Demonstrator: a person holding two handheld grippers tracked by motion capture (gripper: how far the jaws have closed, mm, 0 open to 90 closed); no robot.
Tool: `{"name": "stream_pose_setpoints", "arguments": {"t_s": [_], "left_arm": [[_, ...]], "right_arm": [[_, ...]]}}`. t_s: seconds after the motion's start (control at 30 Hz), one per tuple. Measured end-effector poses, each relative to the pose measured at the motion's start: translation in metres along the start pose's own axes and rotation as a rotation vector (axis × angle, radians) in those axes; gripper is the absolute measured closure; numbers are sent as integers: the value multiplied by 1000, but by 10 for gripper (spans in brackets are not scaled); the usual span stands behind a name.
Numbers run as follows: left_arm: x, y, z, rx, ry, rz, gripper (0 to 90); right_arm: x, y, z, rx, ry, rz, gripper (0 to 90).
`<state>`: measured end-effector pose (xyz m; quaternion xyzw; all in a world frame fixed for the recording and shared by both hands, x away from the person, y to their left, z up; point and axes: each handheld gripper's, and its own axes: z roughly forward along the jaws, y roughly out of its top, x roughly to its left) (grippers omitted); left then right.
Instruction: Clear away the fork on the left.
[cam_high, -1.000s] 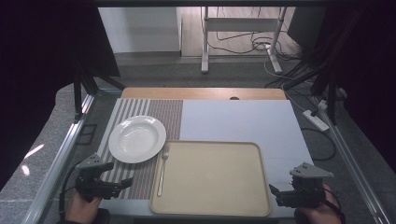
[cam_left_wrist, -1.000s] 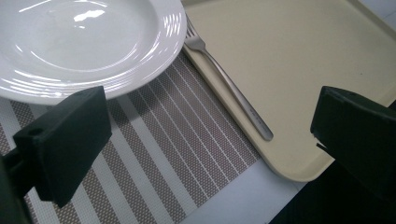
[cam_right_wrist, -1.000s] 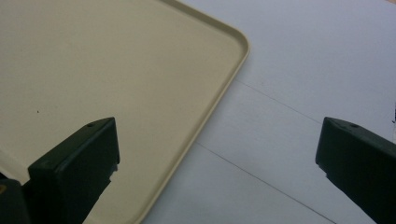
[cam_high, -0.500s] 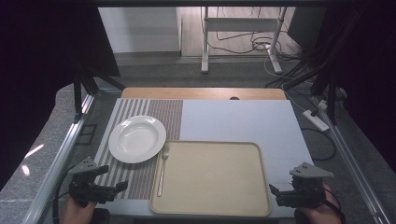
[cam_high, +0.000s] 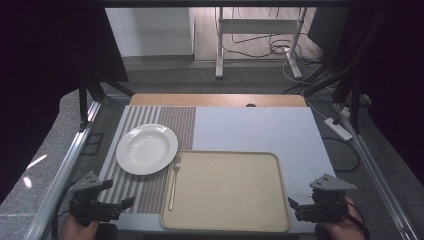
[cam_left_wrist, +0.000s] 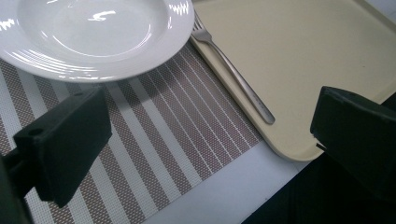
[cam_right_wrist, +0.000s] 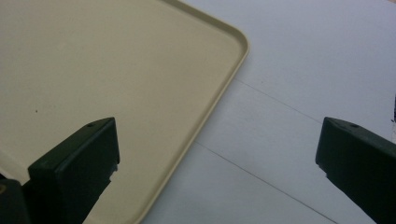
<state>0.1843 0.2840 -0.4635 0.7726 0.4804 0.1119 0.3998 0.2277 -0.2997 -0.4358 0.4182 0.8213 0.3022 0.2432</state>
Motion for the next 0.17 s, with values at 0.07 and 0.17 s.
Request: {"name": "stream_pose_setpoints", "arguments": {"t_s": [0.07, 0.17], "left_arm": [[0, 0, 0, 4, 0, 5, 0], [0, 1, 1, 8, -2, -1, 0]], "right_arm": [[0, 0, 0, 1, 0, -1, 3], [0, 0, 0, 1, -2, -5, 3]]}}
